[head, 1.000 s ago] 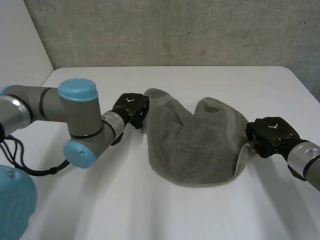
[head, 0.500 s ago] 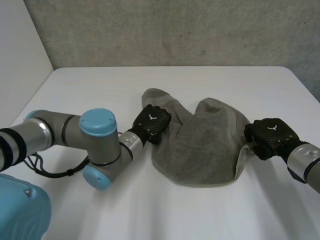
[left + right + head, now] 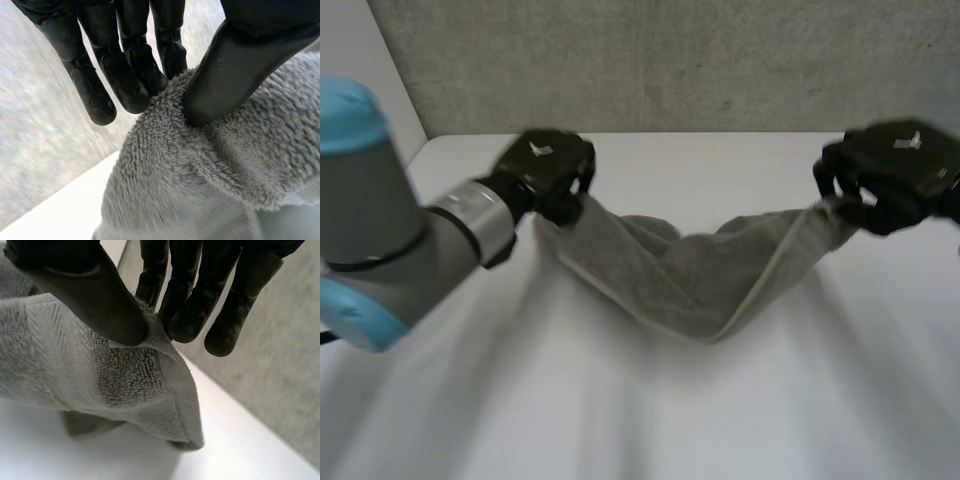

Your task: Fold the towel.

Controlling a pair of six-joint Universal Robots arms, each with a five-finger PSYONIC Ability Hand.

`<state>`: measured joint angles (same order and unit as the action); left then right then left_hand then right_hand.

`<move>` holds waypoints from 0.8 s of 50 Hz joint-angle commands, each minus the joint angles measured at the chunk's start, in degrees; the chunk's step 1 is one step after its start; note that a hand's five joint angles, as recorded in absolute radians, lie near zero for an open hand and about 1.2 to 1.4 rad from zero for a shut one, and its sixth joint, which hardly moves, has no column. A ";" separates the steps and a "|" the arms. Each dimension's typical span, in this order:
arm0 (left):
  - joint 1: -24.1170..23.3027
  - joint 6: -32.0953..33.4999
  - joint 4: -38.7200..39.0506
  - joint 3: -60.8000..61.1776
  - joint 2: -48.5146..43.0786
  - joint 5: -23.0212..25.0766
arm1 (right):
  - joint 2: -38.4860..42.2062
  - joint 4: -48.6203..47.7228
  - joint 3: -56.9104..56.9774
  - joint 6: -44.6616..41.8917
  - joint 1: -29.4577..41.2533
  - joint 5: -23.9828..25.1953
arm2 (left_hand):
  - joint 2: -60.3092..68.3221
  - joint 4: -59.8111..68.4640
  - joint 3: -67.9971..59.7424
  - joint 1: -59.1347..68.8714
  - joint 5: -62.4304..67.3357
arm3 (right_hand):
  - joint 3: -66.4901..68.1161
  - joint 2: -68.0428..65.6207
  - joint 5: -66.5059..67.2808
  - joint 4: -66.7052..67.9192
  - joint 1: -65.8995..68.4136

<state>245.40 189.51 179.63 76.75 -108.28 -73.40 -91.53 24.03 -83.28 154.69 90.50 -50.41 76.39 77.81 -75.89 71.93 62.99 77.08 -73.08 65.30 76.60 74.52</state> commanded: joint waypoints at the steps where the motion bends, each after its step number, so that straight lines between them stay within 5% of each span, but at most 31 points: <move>1: 2.53 -4.84 0.02 0.07 8.87 0.27 | -1.20 4.18 9.88 0.44 0.20 0.93 | 3.61 2.19 -4.11 8.07 7.01 | 2.92 -6.92 4.70 3.40 5.48; 5: 4.65 -5.02 -0.24 -0.81 8.88 0.27 | 1.00 4.01 10.95 0.08 0.56 1.02 | 3.61 2.19 -4.11 8.07 7.01 | 2.92 -6.92 4.70 3.40 5.48; 11: 7.29 -4.76 -0.33 -2.57 0.88 1.68 | 15.42 4.18 14.02 -5.28 7.67 0.23 | 3.61 2.19 -4.11 8.07 7.01 | 2.92 -6.92 4.70 3.40 5.48; 19: 7.64 -3.45 0.19 -14.49 -15.53 4.41 | 32.45 -0.71 28.67 -10.29 16.98 -10.92 | 3.61 2.19 -4.11 8.07 7.01 | 2.92 -6.92 4.70 3.40 5.48; 26: 7.55 -3.70 6.35 -31.66 -17.93 3.09 | 32.82 -17.61 40.13 0.87 18.49 -15.33 | 3.61 2.19 -4.11 8.07 7.01 | 2.92 -6.92 4.70 3.40 5.48; 32: 7.46 -5.10 18.97 -40.97 -15.56 -2.79 | 25.89 -36.38 41.01 16.92 17.69 -18.93 | 3.61 2.19 -4.11 8.07 7.01 | 2.92 -6.92 4.70 3.40 5.48; 40: 8.16 -16.27 24.72 -34.12 -11.16 -2.45 | 22.36 -40.99 30.02 22.85 17.69 -13.75 | 3.61 2.19 -4.11 8.07 7.01 | 2.92 -6.92 4.70 3.40 5.48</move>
<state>253.07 180.71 201.74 36.61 -121.94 -76.10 -67.24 -16.20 -45.39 175.75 108.24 -68.20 76.95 77.85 -76.54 71.93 62.99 77.09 -73.60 65.30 76.60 74.52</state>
